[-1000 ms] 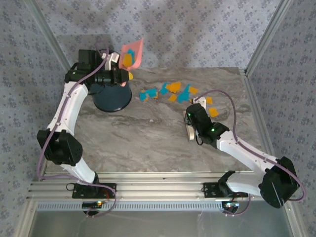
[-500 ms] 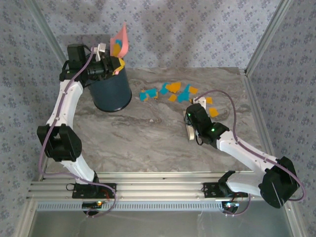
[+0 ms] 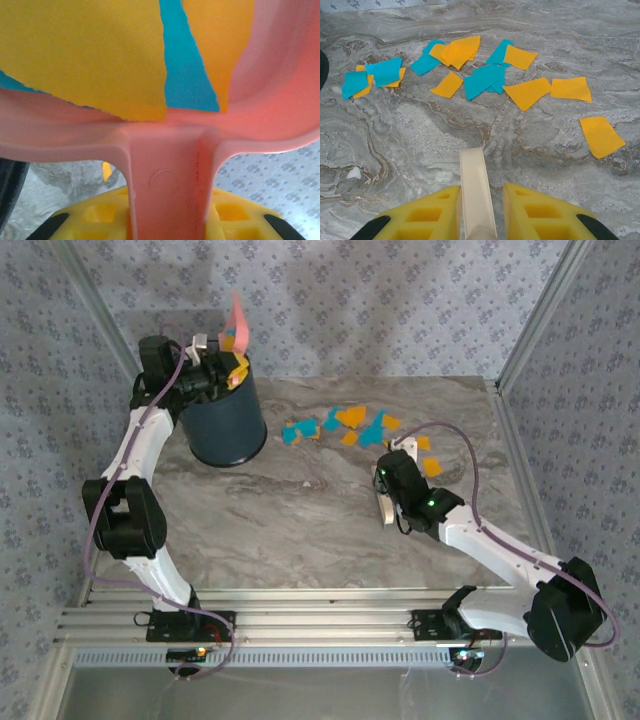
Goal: Sweep away the paper scraps from the table
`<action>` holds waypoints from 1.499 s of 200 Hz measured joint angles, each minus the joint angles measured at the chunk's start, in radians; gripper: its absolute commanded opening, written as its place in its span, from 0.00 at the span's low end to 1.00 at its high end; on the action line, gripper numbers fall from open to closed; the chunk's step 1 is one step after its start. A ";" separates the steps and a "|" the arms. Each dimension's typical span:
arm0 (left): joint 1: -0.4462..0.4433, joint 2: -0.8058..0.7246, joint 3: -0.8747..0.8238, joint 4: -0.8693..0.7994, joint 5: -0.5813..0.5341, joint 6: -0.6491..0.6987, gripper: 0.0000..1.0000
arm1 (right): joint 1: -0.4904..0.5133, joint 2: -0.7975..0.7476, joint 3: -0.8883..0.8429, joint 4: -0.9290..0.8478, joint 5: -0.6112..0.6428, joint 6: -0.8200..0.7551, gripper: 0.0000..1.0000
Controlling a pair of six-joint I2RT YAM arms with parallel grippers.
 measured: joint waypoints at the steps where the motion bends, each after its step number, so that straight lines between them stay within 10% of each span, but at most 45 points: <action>1: 0.000 0.000 -0.002 0.003 0.000 -0.004 0.00 | 0.000 0.000 0.000 0.000 0.000 0.000 0.00; 203: 0.021 0.094 -0.237 0.975 -0.147 -0.865 0.00 | 0.000 -0.001 0.000 -0.023 0.000 0.000 0.00; 300: 0.021 0.095 -0.281 1.137 -0.206 -0.953 0.00 | 0.000 -0.002 0.000 -0.023 0.000 0.000 0.00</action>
